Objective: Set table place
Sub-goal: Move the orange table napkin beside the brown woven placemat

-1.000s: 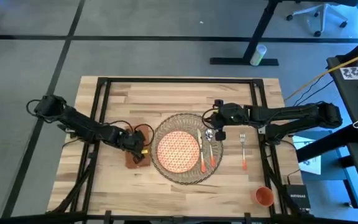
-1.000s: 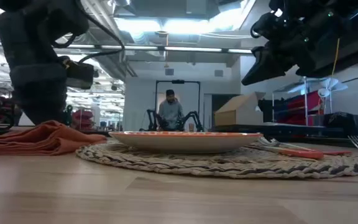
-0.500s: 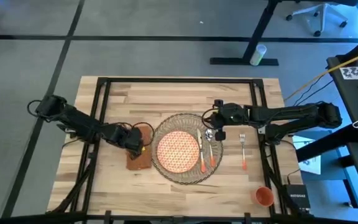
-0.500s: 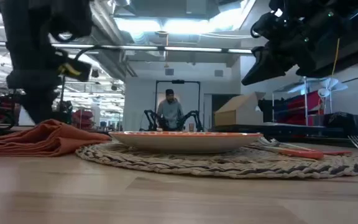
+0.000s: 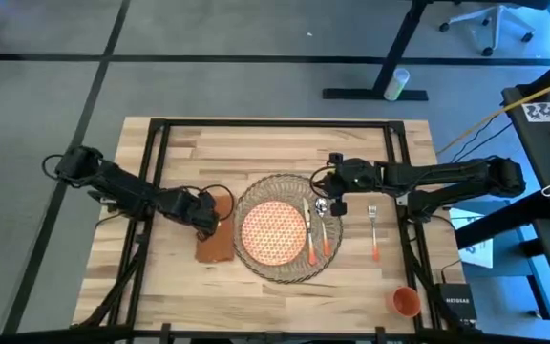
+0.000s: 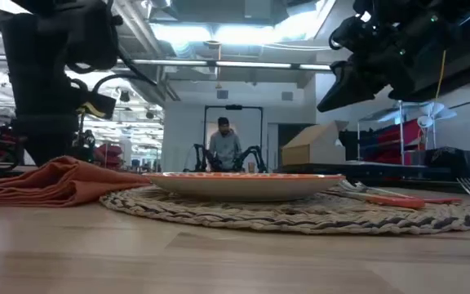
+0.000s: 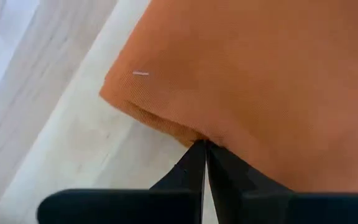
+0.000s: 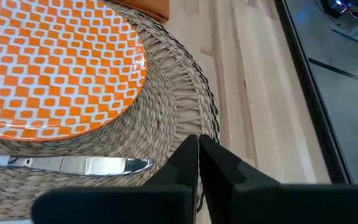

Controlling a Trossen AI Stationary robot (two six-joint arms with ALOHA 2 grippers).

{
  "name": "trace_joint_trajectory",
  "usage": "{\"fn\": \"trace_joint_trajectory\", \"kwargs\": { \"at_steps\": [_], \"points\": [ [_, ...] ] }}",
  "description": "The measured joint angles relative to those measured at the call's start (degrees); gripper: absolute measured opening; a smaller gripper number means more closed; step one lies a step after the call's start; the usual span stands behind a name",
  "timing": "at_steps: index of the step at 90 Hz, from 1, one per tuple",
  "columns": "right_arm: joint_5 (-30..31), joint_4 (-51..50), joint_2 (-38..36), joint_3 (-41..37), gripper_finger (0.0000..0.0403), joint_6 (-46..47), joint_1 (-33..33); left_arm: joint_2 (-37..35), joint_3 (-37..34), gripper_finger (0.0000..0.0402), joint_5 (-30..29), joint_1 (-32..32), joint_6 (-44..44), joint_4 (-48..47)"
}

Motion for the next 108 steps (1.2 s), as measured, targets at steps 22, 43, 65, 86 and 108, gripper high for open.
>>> {"fn": "trace_joint_trajectory", "kwargs": {
  "at_steps": [22, 43, 65, 86, 108],
  "points": [
    [0.0, 0.0, 0.0, 0.0, 0.0, 0.0, 0.0, 0.0, 0.0, 0.0, -1.9, 0.3, -0.5, -0.5],
    [0.0, 0.0, 0.0, 0.0, 0.0, 0.0, 0.0, -0.1, 0.0, 0.0, -2.0, 0.0, -2.9, -0.4],
    [0.0, 0.0, 0.0, 0.0, 0.0, 0.0, 0.0, -0.1, 0.0, 0.0, -2.0, -0.8, -2.9, 5.0],
    [0.0, 0.0, 0.0, 0.0, 0.0, 0.0, 0.0, -0.1, 0.0, 0.0, -2.7, 0.3, -1.0, 6.9],
    [0.0, 0.0, 0.0, 0.0, 0.0, 0.0, 0.0, -1.2, 2.9, 0.0, -4.5, -0.3, 1.9, 6.9]
  ]
}}
